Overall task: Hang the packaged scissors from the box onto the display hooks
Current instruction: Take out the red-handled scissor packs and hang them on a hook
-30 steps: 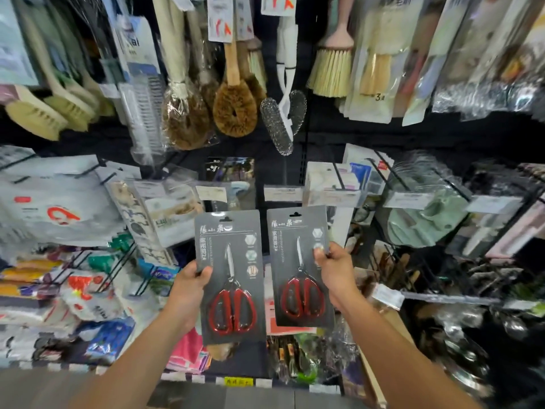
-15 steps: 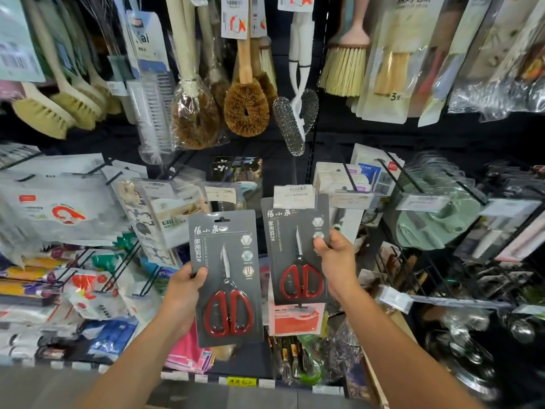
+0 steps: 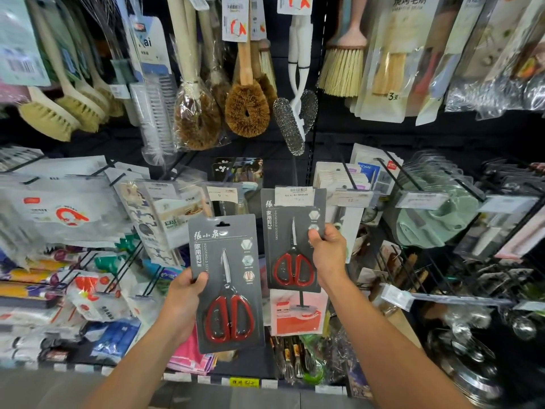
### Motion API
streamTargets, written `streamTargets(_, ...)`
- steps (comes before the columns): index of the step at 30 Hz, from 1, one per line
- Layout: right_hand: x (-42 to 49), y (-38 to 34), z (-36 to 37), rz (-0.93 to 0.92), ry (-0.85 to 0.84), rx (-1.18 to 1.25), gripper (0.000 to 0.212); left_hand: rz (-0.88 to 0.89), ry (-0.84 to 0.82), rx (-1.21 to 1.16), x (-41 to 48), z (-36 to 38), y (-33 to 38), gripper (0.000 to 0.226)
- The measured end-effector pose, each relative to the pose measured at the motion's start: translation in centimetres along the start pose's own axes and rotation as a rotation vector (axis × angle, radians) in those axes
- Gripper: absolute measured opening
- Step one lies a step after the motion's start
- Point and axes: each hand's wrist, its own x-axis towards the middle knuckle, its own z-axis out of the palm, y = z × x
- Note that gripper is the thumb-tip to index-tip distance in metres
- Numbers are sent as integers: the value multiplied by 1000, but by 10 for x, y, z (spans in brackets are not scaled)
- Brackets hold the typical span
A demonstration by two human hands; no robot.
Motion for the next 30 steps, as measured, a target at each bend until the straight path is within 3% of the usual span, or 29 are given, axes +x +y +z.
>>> streamTargets(9,8,8,-7,52,-14,-2,40,-14,45,44,-4,0,-3,23)
streamTargets(14,22,6,2,69,-30,15,21,-18,42,53,-7,6,-3,22)
streamTargets(20,44,21,7,111,-21,-15,21,-29,83,50,-11,14,-5,21)
streamTargets(25,60,21,25,99,23,-89,20,-45,138,26,-14,23,-9,23)
streamTargets(30,79,20,39,163,-86,-294,14,-43,204,25,-20,44,-6,25)
